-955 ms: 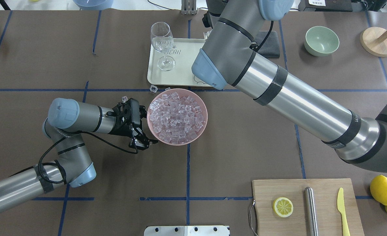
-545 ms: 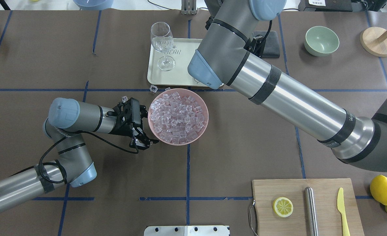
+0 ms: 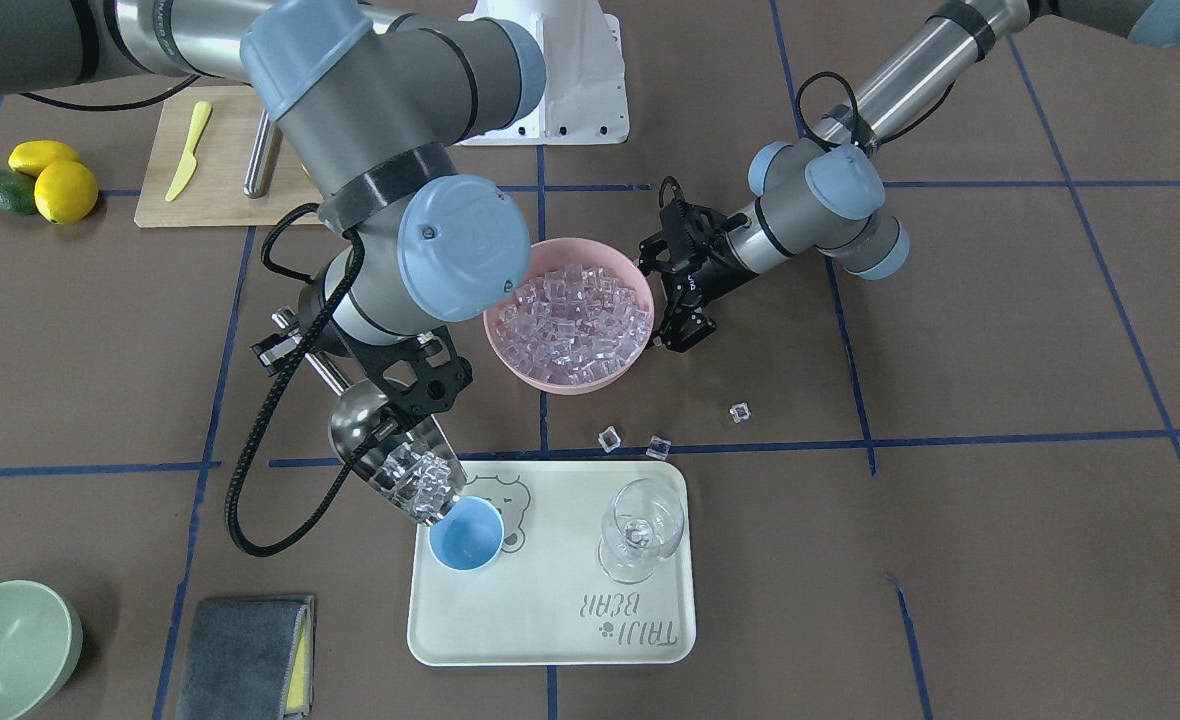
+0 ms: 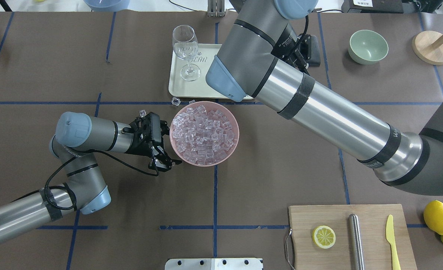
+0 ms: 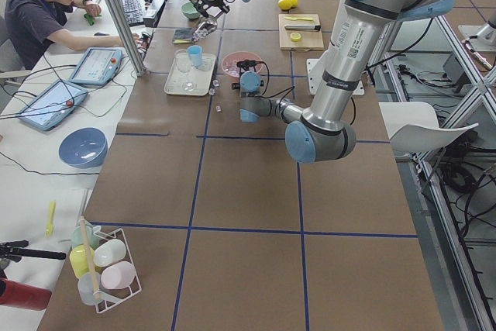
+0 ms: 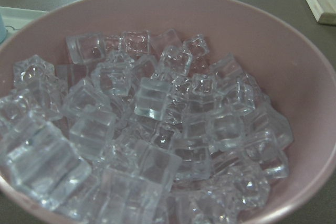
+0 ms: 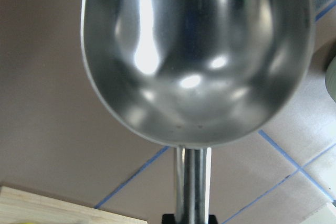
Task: Put ice in cup with scoop
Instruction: 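Tip the scoop with the right gripper to pour ice into the cup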
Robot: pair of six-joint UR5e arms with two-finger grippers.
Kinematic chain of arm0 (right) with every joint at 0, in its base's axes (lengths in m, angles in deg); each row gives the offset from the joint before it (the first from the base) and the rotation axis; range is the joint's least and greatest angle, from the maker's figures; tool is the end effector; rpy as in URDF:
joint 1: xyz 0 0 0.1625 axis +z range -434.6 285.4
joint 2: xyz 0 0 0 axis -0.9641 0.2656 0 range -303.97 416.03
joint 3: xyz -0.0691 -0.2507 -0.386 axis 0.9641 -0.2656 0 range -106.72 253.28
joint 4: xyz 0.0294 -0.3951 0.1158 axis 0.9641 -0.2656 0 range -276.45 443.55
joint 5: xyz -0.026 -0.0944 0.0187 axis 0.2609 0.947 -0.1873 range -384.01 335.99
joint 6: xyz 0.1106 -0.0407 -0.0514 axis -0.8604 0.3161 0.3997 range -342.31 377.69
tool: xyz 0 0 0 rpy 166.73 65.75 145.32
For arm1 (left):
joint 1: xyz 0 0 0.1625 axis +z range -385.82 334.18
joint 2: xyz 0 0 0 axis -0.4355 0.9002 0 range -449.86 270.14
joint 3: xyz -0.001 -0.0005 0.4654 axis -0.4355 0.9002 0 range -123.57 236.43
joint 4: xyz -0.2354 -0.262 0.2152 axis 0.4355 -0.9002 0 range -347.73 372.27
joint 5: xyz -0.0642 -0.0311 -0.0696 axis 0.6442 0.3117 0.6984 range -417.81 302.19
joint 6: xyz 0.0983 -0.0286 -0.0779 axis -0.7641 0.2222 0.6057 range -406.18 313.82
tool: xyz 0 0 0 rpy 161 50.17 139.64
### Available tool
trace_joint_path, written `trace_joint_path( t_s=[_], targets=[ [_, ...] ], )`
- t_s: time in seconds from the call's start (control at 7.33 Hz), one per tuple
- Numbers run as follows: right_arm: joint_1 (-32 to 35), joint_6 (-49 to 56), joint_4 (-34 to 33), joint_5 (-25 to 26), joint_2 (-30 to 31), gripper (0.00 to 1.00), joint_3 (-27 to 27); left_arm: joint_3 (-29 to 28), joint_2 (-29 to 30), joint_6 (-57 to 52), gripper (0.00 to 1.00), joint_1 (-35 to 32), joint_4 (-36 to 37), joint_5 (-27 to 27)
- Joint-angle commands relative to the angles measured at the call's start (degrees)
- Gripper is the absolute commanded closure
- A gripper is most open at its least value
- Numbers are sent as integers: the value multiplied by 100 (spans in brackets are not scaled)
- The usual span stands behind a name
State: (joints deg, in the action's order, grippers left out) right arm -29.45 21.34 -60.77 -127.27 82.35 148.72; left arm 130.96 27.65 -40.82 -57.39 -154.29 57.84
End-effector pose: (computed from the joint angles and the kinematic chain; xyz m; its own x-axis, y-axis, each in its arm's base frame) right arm -0.4630 -0.6126 0.2071 0.6586 -0.7153 0.2337 0.7457 0.6619 -0.0758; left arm 0.5688 -0.4408 0.3970 0.1049 0.9890 -0.1039 -0.0111 0.1057 0.9943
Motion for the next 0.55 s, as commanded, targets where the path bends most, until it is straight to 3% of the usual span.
trace_joint_path(
  t_s=[0.0, 0.41],
  targets=[
    [46, 391, -360, 183, -152, 100, -12, 0, 0, 0, 0, 2, 0, 1],
    [126, 611, -527, 227, -197, 100, -3, 0, 0, 0, 0, 2, -9, 1]
  ],
)
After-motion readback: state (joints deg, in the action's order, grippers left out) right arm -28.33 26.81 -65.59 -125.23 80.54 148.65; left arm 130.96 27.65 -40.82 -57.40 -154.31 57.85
